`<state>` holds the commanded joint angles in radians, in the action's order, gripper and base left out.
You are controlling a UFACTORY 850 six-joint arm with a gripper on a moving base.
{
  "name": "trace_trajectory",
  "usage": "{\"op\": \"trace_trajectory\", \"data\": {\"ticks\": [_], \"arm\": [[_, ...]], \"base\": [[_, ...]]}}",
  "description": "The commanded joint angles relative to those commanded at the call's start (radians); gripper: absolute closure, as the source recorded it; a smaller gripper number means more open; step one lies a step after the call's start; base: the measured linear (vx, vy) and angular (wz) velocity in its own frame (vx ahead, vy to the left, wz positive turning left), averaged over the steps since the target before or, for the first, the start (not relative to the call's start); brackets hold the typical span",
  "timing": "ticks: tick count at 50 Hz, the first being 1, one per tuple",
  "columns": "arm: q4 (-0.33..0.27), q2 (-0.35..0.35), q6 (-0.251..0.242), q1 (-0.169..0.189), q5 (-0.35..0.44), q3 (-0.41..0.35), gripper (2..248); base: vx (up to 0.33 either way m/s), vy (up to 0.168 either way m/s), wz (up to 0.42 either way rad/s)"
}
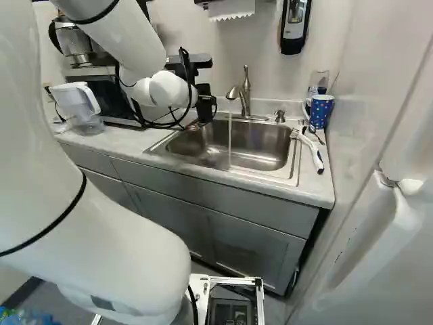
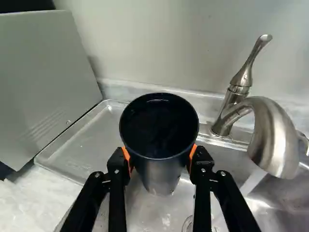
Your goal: Rinse the cup and place it in the tray
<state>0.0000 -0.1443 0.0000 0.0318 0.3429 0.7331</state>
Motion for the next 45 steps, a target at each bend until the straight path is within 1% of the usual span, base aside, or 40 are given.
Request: {"op": "trace_trajectory", "data": {"ticks": [19,45], "arm": [[0.000,0.016,0.000,-0.020,-0.050,0.056,126],[0.000,-0.021,0.000,-0.020,-0.123,0.078,126]], "base": [[0.000,0.000,0.000],[0.000,0.000,0.000]]}}
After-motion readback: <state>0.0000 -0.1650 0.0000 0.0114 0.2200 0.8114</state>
